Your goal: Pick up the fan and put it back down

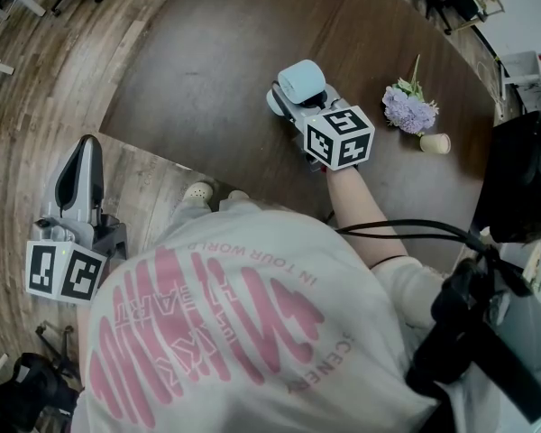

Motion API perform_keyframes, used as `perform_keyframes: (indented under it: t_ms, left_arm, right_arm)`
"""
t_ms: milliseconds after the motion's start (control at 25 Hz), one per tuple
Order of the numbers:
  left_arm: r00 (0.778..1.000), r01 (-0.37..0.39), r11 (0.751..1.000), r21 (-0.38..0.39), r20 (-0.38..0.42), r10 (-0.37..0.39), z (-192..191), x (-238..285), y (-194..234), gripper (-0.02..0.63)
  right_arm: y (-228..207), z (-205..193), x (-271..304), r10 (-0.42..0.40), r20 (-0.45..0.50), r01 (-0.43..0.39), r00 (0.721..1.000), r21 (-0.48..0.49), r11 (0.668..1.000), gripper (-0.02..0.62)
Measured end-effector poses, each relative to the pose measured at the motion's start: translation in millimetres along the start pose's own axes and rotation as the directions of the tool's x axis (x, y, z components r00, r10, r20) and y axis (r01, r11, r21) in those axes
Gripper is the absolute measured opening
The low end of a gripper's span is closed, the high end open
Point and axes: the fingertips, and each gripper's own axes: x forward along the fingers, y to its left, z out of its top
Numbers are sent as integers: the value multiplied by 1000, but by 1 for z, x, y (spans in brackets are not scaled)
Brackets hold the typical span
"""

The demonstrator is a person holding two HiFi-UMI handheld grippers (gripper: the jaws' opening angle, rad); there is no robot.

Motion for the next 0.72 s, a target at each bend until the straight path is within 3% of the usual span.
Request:
perform_keyframes:
  t_ms: [720]
  left_arm:
    - [998,53,999,-11,-21,-53,-2,9,6,12]
  right_arm:
    - [2,-4,-2,-7,7,6,1000,76,997,179]
